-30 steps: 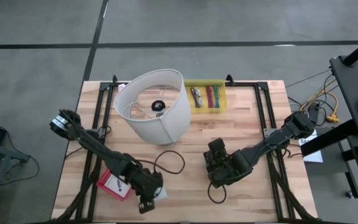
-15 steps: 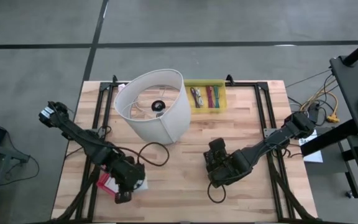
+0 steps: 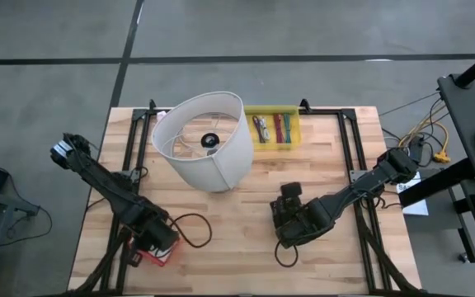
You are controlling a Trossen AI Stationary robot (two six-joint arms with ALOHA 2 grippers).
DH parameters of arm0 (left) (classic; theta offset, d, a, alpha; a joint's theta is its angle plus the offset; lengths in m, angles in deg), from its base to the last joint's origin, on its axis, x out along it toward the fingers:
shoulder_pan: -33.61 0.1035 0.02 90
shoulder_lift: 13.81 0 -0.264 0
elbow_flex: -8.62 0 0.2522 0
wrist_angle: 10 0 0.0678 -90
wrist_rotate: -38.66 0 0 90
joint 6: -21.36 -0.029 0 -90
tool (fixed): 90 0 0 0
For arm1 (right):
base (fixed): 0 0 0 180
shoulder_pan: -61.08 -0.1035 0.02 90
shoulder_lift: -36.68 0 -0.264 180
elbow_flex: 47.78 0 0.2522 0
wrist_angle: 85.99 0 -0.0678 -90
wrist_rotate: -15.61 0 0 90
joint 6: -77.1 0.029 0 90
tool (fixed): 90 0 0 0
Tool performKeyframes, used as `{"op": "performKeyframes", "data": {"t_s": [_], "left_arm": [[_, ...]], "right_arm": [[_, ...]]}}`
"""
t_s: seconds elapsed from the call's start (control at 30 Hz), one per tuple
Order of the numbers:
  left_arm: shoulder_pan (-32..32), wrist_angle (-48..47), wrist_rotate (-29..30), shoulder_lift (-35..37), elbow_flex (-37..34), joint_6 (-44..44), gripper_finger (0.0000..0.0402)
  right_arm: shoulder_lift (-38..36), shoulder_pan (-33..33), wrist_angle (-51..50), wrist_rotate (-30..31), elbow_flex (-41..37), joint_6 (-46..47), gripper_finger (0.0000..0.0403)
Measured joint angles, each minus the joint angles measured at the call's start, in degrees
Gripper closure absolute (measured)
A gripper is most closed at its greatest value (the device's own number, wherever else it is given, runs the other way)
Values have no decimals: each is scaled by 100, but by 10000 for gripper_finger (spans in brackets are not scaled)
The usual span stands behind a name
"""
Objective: Pick and place items into bin
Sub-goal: Put the white box into the red bin, then return to Home Position
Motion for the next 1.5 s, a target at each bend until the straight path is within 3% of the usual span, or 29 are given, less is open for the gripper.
{"op": "performKeyframes", "data": {"t_s": [0.17,0.4,1.0,1.13,1.37,1.5], "left_arm": [[1,29,-41,119,-593,-683,401],[-7,705,-58,289,-1338,-882,401],[-92,1699,-82,269,-1994,-1170,400],[-92,1680,-84,271,-2099,-1176,369],[-79,1707,-89,354,-2059,-786,266],[-44,1722,41,408,-1752,-447,255]], "right_arm": [[0,-2,-1,-2,0,583,346],[0,-3,-4,-2,0,1049,346],[0,0,-11,-2,0,1056,346],[0,-2,-14,-5,0,1056,346],[0,-2,-14,-6,0,1056,346],[0,-4,-16,-6,0,1054,346]]}}
